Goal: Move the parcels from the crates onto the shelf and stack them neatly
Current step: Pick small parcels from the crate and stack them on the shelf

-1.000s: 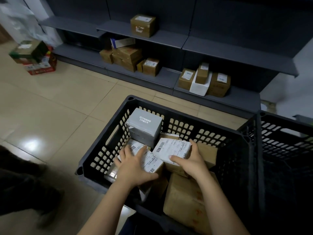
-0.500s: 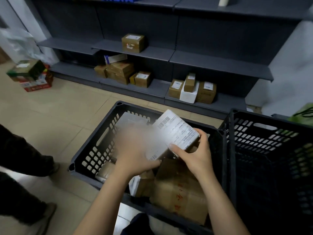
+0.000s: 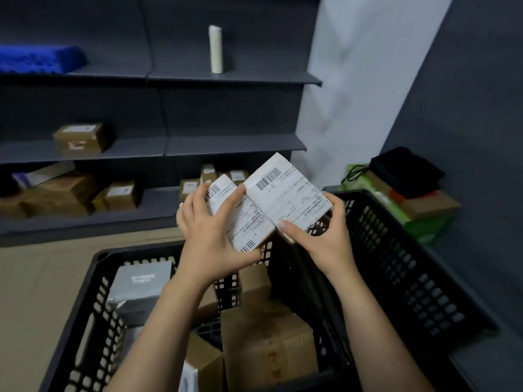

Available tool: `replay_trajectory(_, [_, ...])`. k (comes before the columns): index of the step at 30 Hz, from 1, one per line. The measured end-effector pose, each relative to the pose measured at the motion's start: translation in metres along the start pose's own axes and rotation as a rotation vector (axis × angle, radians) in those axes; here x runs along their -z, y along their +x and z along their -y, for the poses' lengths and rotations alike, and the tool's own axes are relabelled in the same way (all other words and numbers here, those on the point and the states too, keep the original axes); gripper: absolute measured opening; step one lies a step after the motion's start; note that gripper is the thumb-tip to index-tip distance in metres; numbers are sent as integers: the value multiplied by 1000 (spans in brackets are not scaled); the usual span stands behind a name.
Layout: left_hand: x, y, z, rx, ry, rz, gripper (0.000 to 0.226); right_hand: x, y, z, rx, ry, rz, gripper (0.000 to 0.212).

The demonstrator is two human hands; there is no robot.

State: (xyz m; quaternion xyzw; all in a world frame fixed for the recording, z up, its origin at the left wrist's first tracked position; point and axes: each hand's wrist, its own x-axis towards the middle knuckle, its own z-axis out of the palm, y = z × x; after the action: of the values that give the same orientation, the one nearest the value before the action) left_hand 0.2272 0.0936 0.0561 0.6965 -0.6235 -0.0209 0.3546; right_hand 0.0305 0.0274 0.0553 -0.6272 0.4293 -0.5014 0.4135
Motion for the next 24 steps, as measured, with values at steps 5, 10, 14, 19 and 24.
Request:
replay_trajectory(5, [8,18,-15,-186,-94,61,105,12,-23,25,64,4,-181,84])
replay_trajectory(10, [3,19,-48,-372,-166,122,106,44,-62,39,67,-68,-329,98])
replay_trajectory(14, [-12,8,-94,-525,-233,177,105,86,-106,51,51,-171,-470,108])
replay_trajectory(19, [-33,-30,-166,-694,-351,259,106,145,-178,70,51,-322,-694,107])
replay_trajectory(24, [-46,-95,-249,-854,-476,330,108,199,-273,98,19,-540,-944,100])
